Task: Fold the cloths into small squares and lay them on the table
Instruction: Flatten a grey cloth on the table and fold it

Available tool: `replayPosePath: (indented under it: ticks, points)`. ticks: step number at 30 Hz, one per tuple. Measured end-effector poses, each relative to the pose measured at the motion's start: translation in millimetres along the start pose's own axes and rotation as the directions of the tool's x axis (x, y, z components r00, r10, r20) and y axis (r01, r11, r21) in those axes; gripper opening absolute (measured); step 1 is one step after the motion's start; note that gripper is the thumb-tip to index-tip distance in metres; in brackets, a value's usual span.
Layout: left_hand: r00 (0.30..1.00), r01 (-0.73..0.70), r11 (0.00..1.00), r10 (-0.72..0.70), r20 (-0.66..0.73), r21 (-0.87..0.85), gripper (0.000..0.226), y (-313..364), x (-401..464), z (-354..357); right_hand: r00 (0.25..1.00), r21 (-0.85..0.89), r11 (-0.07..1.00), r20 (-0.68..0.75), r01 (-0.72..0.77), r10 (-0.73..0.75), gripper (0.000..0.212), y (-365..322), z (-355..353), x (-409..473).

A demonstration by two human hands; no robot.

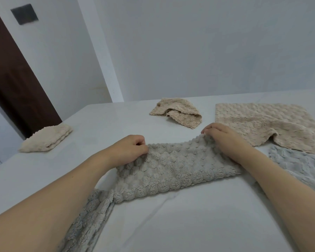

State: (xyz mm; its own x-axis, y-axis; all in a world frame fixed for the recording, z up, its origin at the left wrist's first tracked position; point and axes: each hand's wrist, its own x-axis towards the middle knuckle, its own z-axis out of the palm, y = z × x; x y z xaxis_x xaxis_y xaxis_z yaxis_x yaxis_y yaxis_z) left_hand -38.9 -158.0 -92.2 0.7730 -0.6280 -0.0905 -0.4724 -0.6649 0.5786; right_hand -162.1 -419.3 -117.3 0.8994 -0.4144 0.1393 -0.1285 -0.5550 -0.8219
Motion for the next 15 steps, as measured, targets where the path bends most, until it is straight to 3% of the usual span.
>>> replayPosePath:
  ticks: [3, 5, 8, 15]
  points:
    - [0.999, 0.017, 0.998, -0.019, 0.028, 0.064, 0.013, -0.6, 1.4, -0.2, 0.998, -0.21, 0.977, 0.051, -0.022, 0.033, 0.017, 3.8, 2.5, 2.7]
    - [0.997, 0.036, 0.994, -0.042, 0.062, 0.103, 0.007, -1.2, 2.2, 0.8, 1.0, -0.216, 0.976, 0.015, -0.016, 0.02, 0.021, 5.6, 4.1, 3.9]
    - [0.998, 0.013, 0.988, -0.023, 0.064, 0.156, 0.009, 1.5, 0.7, 3.0, 0.999, -0.149, 0.989, -0.033, 0.0, -0.005, 0.021, 8.3, 3.7, 6.3]
    - [0.998, -0.066, 0.997, 0.066, 0.009, 0.038, 0.021, 7.0, -1.7, 4.3, 0.999, 0.208, 0.978, -0.03, -0.036, 0.044, 0.012, 5.7, 1.8, 10.0]
